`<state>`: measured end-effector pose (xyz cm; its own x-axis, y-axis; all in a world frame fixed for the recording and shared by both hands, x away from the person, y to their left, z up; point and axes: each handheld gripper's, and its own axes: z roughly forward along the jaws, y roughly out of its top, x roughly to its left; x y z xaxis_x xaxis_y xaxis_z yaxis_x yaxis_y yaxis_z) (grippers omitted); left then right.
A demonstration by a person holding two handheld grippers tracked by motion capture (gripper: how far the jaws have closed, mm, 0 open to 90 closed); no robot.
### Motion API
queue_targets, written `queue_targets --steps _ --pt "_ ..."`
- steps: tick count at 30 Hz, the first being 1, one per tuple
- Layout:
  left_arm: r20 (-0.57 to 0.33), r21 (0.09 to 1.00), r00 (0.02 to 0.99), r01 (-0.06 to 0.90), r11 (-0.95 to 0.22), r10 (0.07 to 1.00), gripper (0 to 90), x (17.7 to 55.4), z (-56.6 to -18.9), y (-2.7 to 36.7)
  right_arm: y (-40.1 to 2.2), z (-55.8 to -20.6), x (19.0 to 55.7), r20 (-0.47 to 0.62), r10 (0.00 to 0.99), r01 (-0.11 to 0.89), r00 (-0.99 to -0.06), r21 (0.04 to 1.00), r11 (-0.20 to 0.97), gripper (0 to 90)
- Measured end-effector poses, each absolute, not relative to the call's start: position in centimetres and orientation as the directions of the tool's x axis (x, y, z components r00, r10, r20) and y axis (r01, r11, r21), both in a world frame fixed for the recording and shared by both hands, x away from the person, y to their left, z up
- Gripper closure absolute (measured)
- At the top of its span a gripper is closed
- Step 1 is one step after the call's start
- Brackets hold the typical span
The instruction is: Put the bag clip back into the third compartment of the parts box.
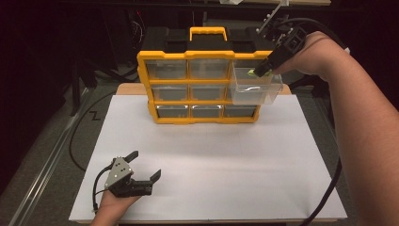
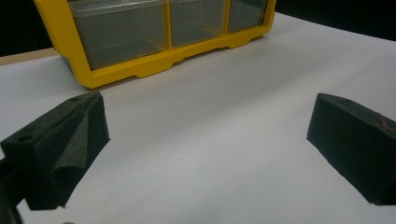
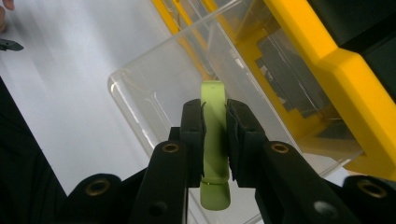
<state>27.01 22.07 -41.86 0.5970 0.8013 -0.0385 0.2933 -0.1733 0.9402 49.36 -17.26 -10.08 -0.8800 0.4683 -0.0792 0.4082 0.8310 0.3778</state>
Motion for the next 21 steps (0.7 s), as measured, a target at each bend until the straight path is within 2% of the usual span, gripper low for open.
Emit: queue_targets --steps 9,18,20,21 --pt "-0.036 0.939 0.603 0.293 -0.18 0.797 0.3 27.0 -41.9 22.0 -17.0 -12.2 50.1 -0.069 0.455 0.408 -0.888 0.343 0.846 78.9" --pt "-0.035 0.94 0.603 0.291 -0.179 0.797 0.3 27.0 -41.8 22.0 -16.9 -12.1 50.2 -0.078 0.46 0.408 -0.884 0.35 0.843 77.4" --pt "-0.039 0.941 0.601 0.292 -0.174 0.799 0.3 27.0 -41.9 22.0 -16.9 -11.4 50.2 -0.092 0.479 0.414 -0.873 0.382 0.827 54.7" --pt "-0.038 0.939 0.602 0.293 -0.177 0.798 0.3 27.0 -41.9 22.0 -16.9 -11.2 50.3 -0.08 0.484 0.423 -0.871 0.379 0.823 48.4"
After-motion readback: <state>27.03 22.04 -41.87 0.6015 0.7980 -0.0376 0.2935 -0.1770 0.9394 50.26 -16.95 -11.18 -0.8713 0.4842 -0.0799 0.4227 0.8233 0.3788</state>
